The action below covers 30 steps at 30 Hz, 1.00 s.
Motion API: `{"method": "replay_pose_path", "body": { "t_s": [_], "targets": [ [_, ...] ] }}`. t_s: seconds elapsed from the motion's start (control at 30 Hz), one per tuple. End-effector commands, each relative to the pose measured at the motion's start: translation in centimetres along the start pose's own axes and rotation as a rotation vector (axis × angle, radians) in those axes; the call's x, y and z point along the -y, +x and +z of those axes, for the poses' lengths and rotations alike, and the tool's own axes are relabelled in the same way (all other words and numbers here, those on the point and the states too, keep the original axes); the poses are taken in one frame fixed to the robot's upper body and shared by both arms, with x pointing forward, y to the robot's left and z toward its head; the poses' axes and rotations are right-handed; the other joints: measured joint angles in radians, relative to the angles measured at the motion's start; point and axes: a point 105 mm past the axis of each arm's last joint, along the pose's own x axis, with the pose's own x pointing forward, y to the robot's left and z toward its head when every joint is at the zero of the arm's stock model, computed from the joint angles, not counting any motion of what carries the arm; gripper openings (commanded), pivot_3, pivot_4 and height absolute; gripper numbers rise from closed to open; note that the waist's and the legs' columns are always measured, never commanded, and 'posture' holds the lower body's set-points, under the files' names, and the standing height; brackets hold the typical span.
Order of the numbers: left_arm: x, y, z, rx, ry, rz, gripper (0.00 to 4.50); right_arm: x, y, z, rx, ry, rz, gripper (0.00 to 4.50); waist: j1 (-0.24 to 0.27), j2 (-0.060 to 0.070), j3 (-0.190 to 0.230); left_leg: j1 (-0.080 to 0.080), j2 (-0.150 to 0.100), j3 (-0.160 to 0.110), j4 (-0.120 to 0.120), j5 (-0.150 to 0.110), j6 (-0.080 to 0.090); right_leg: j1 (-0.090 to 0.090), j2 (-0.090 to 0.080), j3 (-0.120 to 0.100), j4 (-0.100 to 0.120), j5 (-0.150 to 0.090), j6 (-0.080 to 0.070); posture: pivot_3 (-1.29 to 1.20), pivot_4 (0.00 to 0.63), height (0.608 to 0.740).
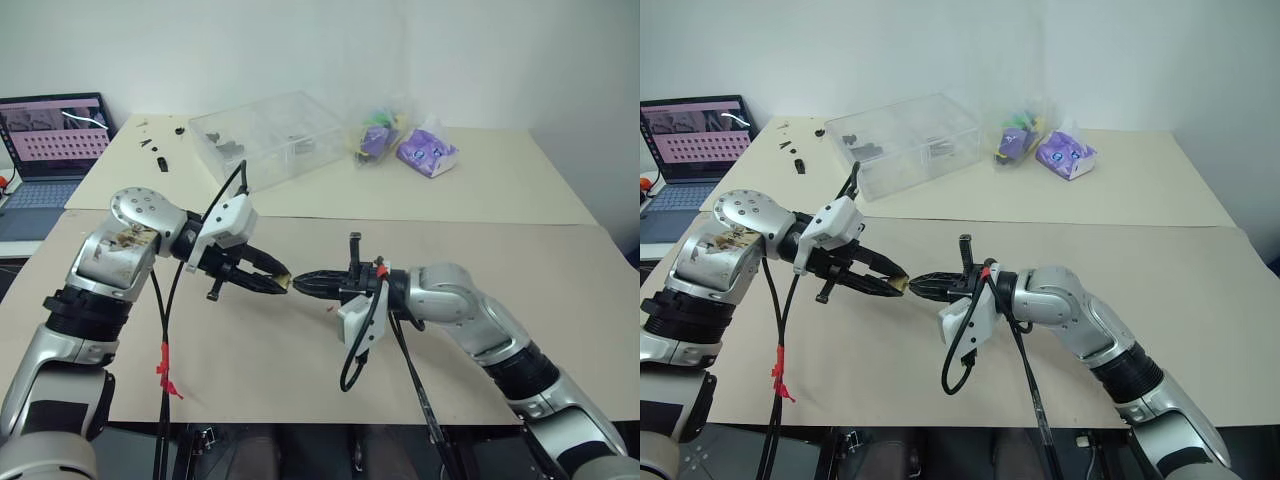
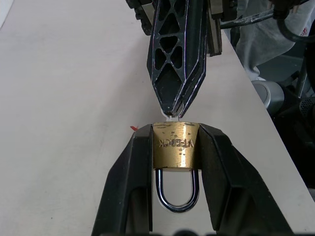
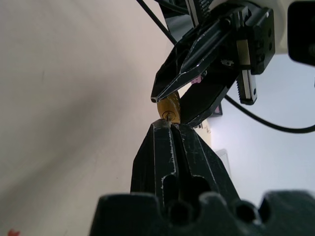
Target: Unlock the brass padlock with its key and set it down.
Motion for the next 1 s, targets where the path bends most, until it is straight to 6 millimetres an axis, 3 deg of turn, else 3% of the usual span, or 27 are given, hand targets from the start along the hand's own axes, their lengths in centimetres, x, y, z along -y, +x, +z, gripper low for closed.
{"method": "replay_pose_path", "body": {
  "t_s": [0.03,0.23,0.37,0.57,0.77,1.0],
  "targets": [
    [-0.3,-0.9,1.8,0.02,0.069,0.034,0.83,-1.0,-0.2,-0.6,-0.037,0.125,0.057,0.08,0.0,0.0,0.0,0.0,0.0,0.0,0.0,0.0,0.0,0.0,0.0,0.0,0.0,0.0,0.0,0.0,0.15,0.726],
    [-0.3,-0.9,1.7,0.02,0.069,0.037,0.83,-1.2,-0.1,-0.2,-0.042,0.252,0.078,0.08,0.0,0.0,0.0,0.0,0.0,0.0,0.0,0.0,0.0,0.0,0.0,0.0,0.0,0.0,0.0,0.0,0.15,0.726],
    [-0.3,-1.0,1.7,0.019,0.068,0.037,0.83,-0.8,-0.1,-0.2,-0.053,0.222,0.06,0.08,0.0,0.0,0.0,0.0,0.0,0.0,0.0,0.0,0.0,0.0,0.0,0.0,0.0,0.0,0.0,0.0,0.15,0.726],
    [-0.3,-1.1,1.7,0.019,0.065,0.037,0.83,0.0,0.0,0.1,-0.058,-0.051,0.013,1.84,0.0,0.0,0.0,0.0,0.0,0.0,0.0,0.0,0.0,0.0,0.0,0.0,0.0,0.0,0.0,0.0,0.15,0.726],
    [-0.3,-1.2,1.7,0.018,0.065,0.04,0.83,1.7,-0.4,-0.2,-0.06,-0.325,-0.142,1.84,0.0,0.0,0.0,0.0,0.0,0.0,0.0,0.0,0.0,-0.001,0.0,0.0,0.0,0.0,0.0,0.0,0.15,0.726],
    [-0.3,-1.2,1.8,0.02,0.066,0.04,0.83,2.5,-0.1,0.4,-0.03,-0.445,-0.192,1.84,-0.001,0.0,0.0,0.0,0.0,0.0,0.0,0.0,0.0,-0.001,0.0,0.0,0.0,-0.001,0.0,0.0,0.15,0.726]
  ]
}}
